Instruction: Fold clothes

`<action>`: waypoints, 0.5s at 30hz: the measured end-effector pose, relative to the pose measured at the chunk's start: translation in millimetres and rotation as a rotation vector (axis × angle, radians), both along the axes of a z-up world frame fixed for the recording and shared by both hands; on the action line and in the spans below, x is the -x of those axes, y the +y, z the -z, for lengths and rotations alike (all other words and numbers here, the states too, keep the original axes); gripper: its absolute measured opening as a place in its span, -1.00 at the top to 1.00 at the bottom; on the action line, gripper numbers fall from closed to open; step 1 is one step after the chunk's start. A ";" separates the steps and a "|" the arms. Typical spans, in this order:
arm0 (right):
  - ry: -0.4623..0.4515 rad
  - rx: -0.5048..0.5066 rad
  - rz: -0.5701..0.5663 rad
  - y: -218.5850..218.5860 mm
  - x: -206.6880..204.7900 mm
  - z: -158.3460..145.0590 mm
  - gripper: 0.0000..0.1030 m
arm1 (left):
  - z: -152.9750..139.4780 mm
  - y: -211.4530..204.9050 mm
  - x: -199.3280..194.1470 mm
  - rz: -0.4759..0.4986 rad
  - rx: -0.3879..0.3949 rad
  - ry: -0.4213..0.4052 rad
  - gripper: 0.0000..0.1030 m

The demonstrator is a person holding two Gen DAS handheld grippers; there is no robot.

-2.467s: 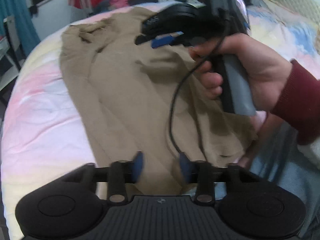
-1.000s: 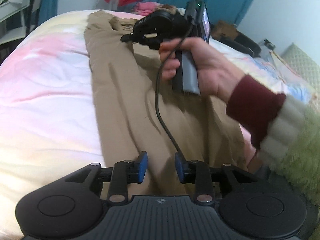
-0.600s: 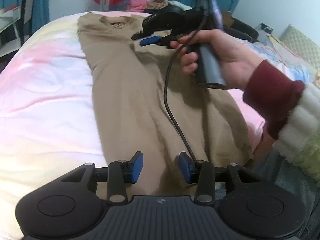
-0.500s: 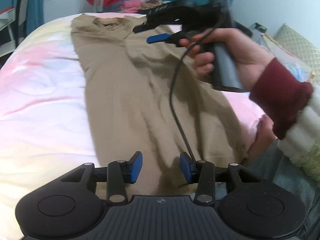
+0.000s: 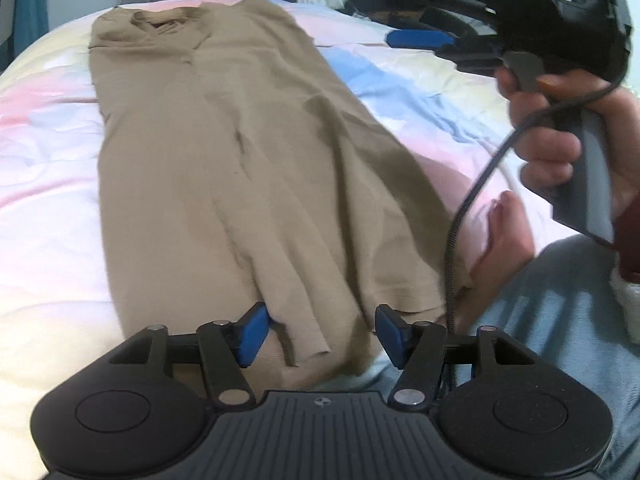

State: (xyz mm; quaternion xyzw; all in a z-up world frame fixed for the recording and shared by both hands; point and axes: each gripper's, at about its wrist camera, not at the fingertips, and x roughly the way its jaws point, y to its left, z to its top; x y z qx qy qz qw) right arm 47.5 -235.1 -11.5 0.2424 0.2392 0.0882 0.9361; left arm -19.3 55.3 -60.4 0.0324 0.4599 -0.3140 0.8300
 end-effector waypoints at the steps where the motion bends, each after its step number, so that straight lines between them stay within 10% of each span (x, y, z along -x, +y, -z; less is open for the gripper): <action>1: -0.009 -0.002 0.006 -0.7 1.0 -1.0 -0.02 | -4.7 2.2 3.4 -0.003 0.008 -0.014 -0.19; 10: -0.057 -0.095 0.100 -22.2 3.0 6.3 0.01 | -97.1 7.8 -24.9 -0.147 -0.005 -0.323 -0.66; 15: -0.042 -0.126 0.129 -29.5 -17.5 14.1 0.44 | -105.9 1.6 -60.4 -0.262 0.049 -0.435 -0.77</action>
